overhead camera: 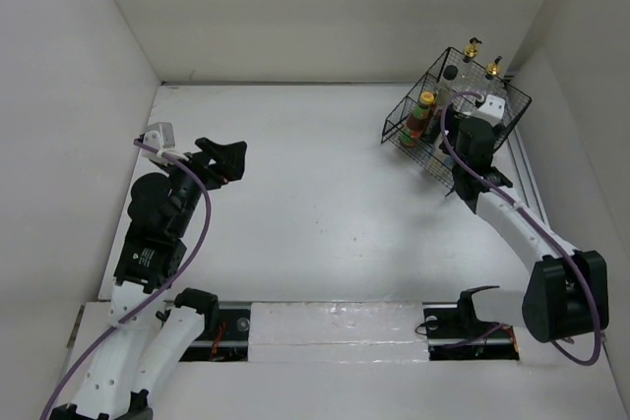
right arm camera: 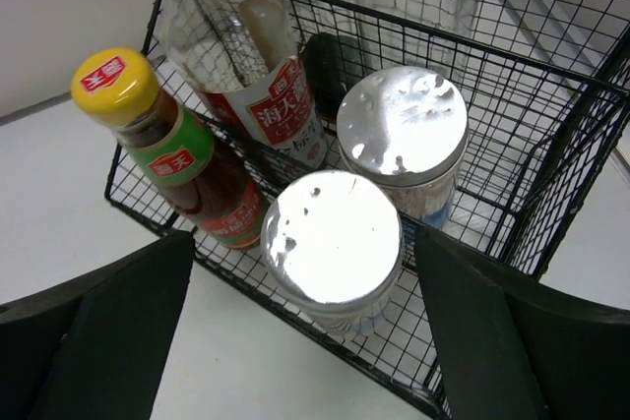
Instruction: Organize the condiment bottles
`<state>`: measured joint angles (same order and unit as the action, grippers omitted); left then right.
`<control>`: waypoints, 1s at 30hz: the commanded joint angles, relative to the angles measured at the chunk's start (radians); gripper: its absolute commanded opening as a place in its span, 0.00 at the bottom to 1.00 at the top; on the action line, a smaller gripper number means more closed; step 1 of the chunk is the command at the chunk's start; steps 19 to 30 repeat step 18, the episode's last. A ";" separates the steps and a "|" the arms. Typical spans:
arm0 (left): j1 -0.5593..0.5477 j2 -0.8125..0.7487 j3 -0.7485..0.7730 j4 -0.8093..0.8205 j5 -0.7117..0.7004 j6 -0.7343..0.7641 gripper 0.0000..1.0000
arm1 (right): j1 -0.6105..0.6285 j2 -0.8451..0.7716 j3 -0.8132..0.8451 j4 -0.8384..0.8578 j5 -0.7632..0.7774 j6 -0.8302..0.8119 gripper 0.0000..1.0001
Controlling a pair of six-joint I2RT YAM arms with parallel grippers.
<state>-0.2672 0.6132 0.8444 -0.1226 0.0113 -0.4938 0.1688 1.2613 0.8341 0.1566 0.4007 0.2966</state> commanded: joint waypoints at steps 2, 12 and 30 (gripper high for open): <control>-0.003 0.000 0.019 0.024 0.004 0.004 1.00 | 0.055 -0.128 0.052 -0.035 0.036 0.012 1.00; -0.003 -0.042 0.018 0.058 0.029 -0.017 1.00 | 0.233 -0.437 0.074 -0.172 -0.043 0.012 1.00; -0.003 -0.082 -0.002 0.090 0.042 -0.017 1.00 | 0.337 -0.549 0.063 -0.253 -0.066 -0.008 1.00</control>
